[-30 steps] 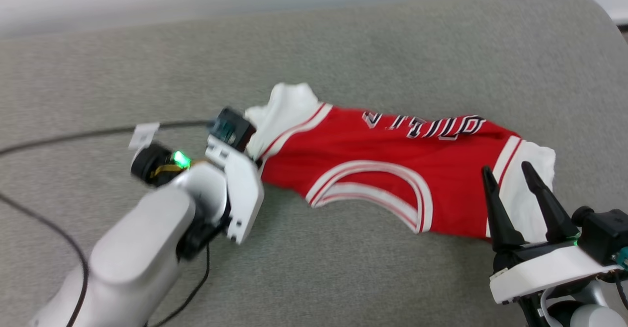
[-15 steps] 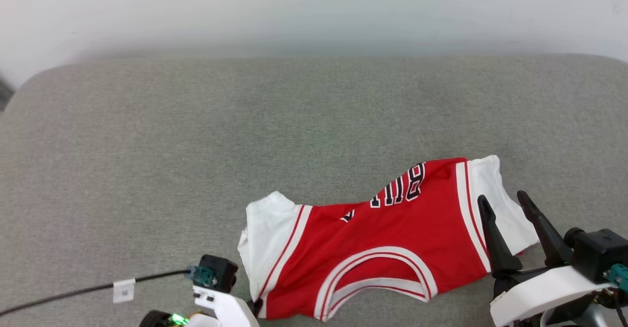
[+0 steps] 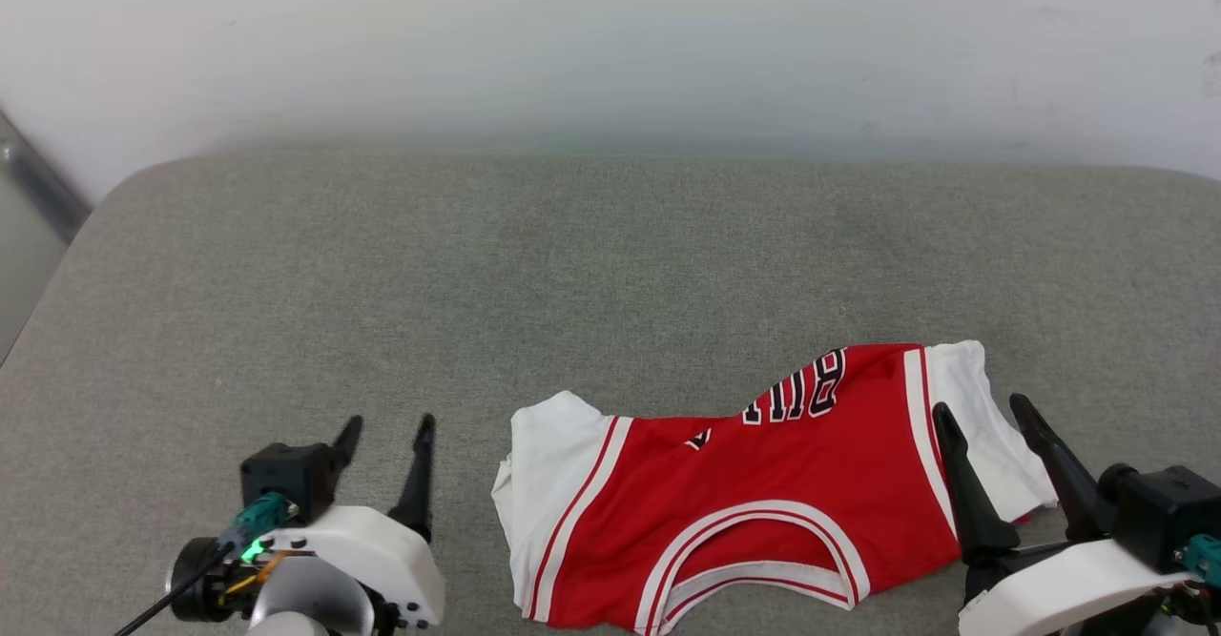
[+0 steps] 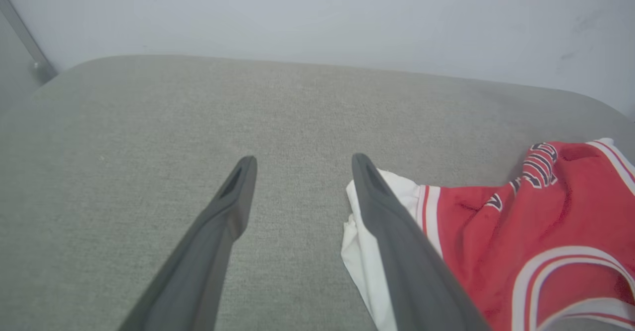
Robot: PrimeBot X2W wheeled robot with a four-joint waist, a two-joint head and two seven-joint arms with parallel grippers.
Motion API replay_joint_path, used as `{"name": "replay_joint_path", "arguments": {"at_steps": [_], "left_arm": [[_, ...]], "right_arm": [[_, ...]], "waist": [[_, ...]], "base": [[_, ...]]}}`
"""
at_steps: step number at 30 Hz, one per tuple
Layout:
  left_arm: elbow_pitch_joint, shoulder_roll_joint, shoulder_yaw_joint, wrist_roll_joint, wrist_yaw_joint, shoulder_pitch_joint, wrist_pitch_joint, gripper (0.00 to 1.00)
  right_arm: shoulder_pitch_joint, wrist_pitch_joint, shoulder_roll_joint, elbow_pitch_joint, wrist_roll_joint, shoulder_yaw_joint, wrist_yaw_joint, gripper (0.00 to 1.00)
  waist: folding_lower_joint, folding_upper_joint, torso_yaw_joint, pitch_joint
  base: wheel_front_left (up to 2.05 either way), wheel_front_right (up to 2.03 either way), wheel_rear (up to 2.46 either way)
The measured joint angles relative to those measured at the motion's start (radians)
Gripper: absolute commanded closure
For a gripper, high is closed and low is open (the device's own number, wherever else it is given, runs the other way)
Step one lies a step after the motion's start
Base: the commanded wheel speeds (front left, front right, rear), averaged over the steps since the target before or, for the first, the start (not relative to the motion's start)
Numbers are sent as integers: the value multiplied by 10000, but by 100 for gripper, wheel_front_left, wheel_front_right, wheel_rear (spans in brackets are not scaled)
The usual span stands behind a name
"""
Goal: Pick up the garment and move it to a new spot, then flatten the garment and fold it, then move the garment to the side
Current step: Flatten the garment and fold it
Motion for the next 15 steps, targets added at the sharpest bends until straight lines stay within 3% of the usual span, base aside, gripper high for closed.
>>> {"name": "replay_joint_path", "arguments": {"at_steps": [9, 15], "left_arm": [[-495, 738, 499, 828, 203, -166, -1269, 0], [-579, 932, 113, 819, -295, -465, -633, 0]], "right_arm": [[86, -42, 0, -186, -144, -301, 0, 0], [30, 44, 0, -307, -148, -414, 0, 0]], "waist": [[0, 0, -190, -248], [-1, 0, -311, -59]], "base": [[0, 0, 0], [0, 0, 0]]}}
